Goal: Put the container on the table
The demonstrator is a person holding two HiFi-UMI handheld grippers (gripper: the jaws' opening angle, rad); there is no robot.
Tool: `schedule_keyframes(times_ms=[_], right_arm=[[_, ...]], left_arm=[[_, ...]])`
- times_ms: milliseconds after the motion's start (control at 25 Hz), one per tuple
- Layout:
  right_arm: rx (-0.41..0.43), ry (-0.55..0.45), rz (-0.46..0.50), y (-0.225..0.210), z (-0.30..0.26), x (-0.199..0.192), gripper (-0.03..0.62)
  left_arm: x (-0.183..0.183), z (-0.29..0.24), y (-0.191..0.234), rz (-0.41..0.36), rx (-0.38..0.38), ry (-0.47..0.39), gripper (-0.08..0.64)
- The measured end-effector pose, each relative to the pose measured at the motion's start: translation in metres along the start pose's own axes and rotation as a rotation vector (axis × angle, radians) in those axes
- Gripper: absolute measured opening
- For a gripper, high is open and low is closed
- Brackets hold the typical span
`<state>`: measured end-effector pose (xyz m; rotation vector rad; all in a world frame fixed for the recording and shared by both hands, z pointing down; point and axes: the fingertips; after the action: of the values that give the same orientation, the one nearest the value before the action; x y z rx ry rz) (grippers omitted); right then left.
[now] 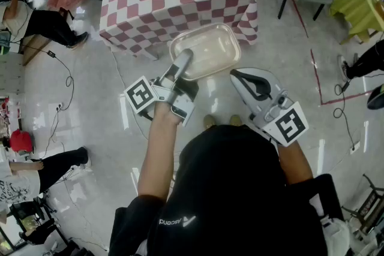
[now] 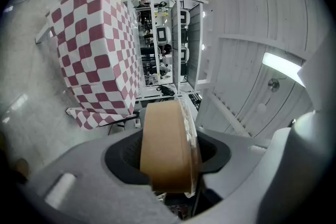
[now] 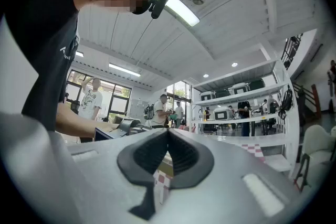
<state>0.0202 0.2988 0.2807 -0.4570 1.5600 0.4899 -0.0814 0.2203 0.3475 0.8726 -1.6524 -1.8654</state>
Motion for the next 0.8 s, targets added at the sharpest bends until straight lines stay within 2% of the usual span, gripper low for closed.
schedule_keyframes(times_ms=[440,800], right_arm=[[-0.002,0.008,-0.032,0.003,-0.015,-0.005,0.003],[-0.007,0.021,-0.016,0.011,-0.055,-0.004,0.003]], left_arm=[[0.011,0.009,0.007,0.014,-0.007,0.004,0.202],[0.046,0.032,0.017,0.025,-0.015,-0.002,0.203]])
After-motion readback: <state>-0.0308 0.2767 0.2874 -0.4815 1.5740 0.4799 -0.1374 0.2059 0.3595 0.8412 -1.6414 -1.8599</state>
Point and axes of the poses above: the fingertips, and each gripper's own axes: z backward along the fingers, y to its left, x out of its top, and after that the axes turned 9 degrees about y, right-handed
